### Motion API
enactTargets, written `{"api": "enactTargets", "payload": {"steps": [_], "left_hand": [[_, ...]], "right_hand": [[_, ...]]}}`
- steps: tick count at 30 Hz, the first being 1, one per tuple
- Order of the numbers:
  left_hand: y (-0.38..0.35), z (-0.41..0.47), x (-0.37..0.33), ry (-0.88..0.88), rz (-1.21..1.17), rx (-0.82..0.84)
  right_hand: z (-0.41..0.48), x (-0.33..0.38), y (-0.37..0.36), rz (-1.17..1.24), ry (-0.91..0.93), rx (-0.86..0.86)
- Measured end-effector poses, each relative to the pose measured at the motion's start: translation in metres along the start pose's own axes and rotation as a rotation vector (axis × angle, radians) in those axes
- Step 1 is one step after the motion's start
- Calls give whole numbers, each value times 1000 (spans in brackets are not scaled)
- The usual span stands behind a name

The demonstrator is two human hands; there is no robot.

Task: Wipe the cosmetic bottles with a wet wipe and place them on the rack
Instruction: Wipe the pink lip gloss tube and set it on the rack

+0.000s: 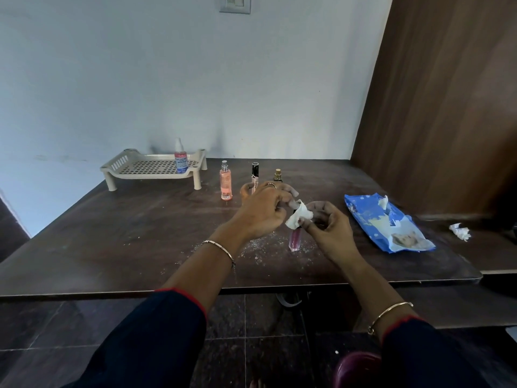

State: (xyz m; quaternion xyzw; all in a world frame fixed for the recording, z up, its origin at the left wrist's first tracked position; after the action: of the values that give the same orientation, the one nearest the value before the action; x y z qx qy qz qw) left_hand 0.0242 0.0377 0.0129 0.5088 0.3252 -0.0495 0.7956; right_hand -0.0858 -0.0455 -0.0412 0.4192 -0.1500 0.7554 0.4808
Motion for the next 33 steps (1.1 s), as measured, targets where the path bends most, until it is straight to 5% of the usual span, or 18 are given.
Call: {"api": "enactTargets", "payload": {"steps": [9,15,23,33], "left_hand": [[-5,8,4,39,-5,-8],[-7,9,6,37,-9,-23],[-4,6,2,42,-23,-69],[-4,5,-7,7,-2,-113]], "right_hand": [[-11,11,11,-210,24,-85],[-37,-27,16,-495,-251,157],[-15,8,22,-252,-71,-56],[-26,3,10,-705,-176,7]]}}
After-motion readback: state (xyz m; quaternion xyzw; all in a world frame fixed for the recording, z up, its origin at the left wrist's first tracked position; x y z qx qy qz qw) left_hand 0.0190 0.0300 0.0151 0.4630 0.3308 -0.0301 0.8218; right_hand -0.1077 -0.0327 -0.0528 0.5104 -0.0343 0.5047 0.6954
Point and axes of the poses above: each hand's wrist, its own z-axis towards the middle knuckle, its own y-axis out of the back of the hand, x = y × z, the point moved 10 cm from there along z, towards the middle knuckle, and after that the axes turned 15 degrees about y, right-handed, at the moved point
